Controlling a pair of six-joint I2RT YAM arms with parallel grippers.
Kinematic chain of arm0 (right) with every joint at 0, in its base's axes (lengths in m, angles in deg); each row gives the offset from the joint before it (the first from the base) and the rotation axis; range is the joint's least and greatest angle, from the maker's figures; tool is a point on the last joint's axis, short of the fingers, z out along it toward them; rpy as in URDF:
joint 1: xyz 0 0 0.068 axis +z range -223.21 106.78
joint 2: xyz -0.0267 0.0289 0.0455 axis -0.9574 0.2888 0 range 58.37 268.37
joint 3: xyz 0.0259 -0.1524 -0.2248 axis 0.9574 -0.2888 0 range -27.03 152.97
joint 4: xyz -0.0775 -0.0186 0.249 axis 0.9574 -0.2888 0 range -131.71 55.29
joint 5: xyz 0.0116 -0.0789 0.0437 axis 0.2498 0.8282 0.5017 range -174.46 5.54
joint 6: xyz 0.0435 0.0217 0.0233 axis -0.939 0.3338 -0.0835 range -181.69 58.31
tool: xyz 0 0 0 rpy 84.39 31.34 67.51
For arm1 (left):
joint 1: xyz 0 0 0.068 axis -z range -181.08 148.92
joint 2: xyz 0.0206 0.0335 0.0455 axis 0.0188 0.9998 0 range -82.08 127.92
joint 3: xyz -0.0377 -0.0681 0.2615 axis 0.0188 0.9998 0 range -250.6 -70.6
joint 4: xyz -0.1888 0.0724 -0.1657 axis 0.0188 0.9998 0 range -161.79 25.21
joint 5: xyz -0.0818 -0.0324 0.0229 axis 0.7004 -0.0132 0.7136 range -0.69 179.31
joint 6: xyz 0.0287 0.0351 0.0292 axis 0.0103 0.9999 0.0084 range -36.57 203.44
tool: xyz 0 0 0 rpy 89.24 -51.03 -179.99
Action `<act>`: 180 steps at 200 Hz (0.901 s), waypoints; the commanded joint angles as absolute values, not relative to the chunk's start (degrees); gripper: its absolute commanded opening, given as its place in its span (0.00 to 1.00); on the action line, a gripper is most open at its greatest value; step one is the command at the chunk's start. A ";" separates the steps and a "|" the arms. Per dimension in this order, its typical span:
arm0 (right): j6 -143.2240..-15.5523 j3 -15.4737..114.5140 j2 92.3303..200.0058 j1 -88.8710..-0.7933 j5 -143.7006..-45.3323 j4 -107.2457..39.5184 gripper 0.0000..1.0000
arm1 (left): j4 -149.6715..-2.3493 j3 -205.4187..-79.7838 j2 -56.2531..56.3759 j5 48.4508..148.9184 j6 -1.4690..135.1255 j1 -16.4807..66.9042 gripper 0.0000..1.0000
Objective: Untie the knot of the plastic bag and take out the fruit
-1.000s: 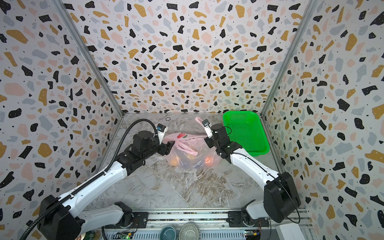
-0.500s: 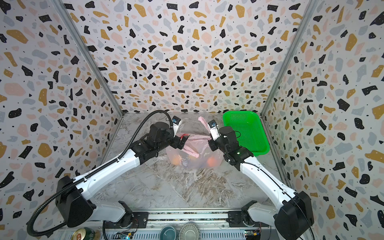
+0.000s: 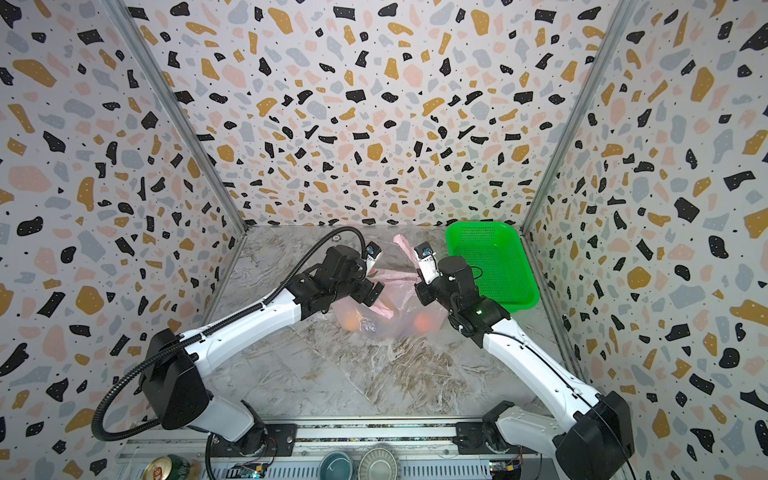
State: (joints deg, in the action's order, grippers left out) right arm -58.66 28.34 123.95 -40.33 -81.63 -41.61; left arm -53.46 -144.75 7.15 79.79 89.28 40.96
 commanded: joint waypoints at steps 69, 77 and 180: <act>-58.72 28.16 120.90 -40.17 -80.84 -42.35 0.00 | -52.06 -147.49 10.92 66.03 92.33 41.20 1.00; -58.58 28.23 120.79 -40.20 -80.71 -42.46 0.00 | -51.67 -147.34 11.23 64.90 92.23 41.03 1.00; -59.13 26.29 118.28 -40.87 -78.56 -44.15 0.00 | -45.08 -149.92 8.89 60.01 92.04 32.99 0.99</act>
